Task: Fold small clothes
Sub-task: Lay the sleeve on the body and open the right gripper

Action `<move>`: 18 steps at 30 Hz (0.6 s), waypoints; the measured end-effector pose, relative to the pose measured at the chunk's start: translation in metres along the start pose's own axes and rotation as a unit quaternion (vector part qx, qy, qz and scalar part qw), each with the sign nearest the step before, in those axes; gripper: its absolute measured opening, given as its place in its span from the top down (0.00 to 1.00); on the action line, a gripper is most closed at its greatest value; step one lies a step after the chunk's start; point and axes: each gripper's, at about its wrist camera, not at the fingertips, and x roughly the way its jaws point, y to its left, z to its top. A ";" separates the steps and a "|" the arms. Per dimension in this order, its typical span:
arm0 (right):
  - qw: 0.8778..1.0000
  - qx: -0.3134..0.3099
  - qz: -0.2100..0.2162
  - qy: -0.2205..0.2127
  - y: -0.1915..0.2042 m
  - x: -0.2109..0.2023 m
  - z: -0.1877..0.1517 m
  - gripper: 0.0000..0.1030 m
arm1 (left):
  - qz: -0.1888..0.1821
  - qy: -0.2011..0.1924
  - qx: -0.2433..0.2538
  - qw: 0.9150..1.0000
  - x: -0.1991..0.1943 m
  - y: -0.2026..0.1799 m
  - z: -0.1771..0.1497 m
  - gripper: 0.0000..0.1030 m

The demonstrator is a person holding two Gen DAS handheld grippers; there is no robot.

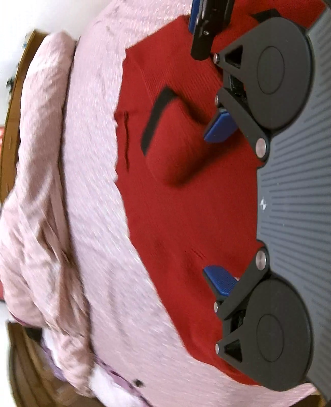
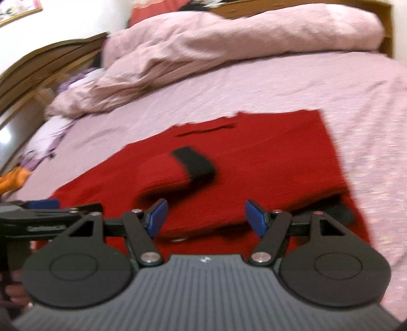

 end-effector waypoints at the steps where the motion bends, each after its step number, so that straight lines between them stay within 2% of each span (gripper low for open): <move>1: 1.000 0.006 -0.010 -0.002 -0.007 -0.001 0.000 0.33 | 0.000 -0.005 0.009 1.000 0.001 -0.009 0.003 0.00; 7: 0.997 0.056 -0.047 -0.002 -0.046 -0.004 -0.009 0.33 | -0.006 -0.013 0.061 0.998 0.024 -0.059 0.018 0.00; 10: 0.996 0.076 -0.050 0.006 -0.056 -0.002 -0.015 0.33 | -0.010 0.000 0.066 0.998 0.045 -0.072 0.019 0.00; 14: 0.995 0.091 -0.046 0.004 -0.061 -0.004 -0.019 0.33 | 0.037 0.004 0.066 0.997 0.069 -0.079 0.014 0.01; 18: 0.994 0.097 -0.047 -0.001 -0.065 -0.006 -0.020 0.33 | 0.065 -0.002 0.050 0.997 0.068 -0.065 0.010 0.04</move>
